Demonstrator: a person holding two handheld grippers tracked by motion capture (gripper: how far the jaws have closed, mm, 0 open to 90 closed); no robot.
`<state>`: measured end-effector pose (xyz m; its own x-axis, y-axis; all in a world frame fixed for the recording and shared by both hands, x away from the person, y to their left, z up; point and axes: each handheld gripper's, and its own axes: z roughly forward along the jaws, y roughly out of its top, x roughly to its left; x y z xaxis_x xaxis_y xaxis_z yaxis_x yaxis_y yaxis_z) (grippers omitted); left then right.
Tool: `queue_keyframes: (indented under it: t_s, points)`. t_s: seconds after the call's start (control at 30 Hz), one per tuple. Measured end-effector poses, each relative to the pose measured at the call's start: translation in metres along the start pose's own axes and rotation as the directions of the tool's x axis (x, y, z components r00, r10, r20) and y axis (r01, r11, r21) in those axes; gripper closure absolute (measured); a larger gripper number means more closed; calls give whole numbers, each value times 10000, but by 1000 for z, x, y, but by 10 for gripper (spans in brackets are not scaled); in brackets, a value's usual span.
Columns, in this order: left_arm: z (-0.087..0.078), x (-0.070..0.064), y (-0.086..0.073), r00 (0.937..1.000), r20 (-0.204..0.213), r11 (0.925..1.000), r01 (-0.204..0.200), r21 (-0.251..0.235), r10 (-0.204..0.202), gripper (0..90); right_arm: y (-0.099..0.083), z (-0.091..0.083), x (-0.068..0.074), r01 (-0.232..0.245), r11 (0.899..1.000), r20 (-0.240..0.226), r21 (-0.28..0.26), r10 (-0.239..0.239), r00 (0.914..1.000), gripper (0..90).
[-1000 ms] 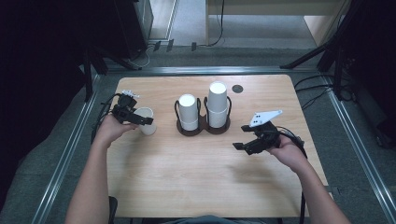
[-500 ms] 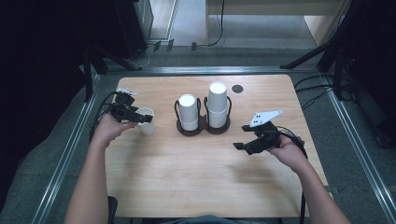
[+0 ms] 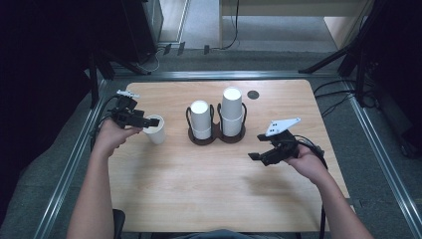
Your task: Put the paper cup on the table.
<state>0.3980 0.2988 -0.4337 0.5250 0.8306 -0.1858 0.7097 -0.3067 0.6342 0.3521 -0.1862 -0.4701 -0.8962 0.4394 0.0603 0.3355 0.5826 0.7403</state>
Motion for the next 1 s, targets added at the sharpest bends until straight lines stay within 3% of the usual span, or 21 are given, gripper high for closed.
queue_keyframes:
  t_s: [0.4,0.77,1.0]
  points:
    - [-13,-13,7,9995,271,9987,-133,-484,146,142,0,-1,0,16,10000,2,-59,-16,10000,222]
    - [-14,-31,10,9960,459,9965,-747,-371,763,147,2,-4,0,-42,9998,-19,-219,42,10000,222]
    - [-14,-44,9,9937,619,9951,-913,-377,935,147,3,-4,-2,0,9996,-12,-297,0,10000,222]
